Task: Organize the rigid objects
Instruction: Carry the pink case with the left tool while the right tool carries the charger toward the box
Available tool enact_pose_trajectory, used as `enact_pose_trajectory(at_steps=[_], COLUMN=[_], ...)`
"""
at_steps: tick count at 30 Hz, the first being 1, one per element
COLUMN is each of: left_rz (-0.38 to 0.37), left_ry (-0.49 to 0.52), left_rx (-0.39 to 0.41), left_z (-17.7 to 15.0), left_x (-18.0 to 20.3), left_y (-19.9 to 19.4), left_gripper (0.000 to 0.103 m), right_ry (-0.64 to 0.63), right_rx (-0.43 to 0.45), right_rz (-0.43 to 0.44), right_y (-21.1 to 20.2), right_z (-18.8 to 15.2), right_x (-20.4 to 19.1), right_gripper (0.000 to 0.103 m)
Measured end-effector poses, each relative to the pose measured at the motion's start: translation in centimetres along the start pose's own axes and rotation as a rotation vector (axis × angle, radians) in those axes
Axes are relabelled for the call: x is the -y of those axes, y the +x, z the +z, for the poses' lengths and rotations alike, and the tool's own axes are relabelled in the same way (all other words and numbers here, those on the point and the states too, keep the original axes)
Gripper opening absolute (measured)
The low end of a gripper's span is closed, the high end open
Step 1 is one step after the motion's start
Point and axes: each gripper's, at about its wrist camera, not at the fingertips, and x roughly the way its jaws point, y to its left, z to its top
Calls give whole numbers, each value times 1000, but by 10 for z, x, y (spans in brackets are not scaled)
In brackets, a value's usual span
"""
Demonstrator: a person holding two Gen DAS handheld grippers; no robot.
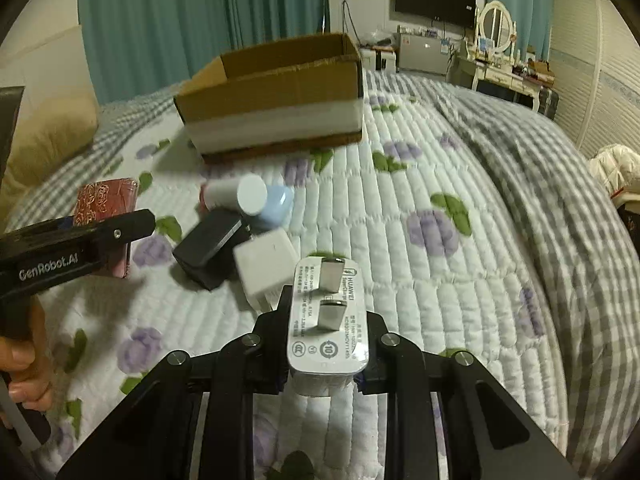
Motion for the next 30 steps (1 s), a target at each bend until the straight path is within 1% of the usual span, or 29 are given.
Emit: enact_pose_trajectory(at_steps=[8,13,17,21,25,30], left_rz=[-6,26,14,13,7,15], left_ry=[21,42,36,36,38,56], left_rx=[117,178,213,269,309,374], left_z=[25,44,65,88,109,136], left_x=[1,1,4,7,9,12], left_y=[-47,-71,-87,-103,-116,-132], left_gripper=[66,66,66,66,66,66], right_ry=[6,9,1,-33,-21,-32], right_rx=[95,155,199,256,290,352], right_rz=[9,13,23,22,50,60], right_y=[-29,-52,-77,-99,-111,-127], right_z=[26,49,73,99,120,153], right_x=[-7,-9,-11,-16,-17,-20], right_gripper=[23,23,23,23,23,23])
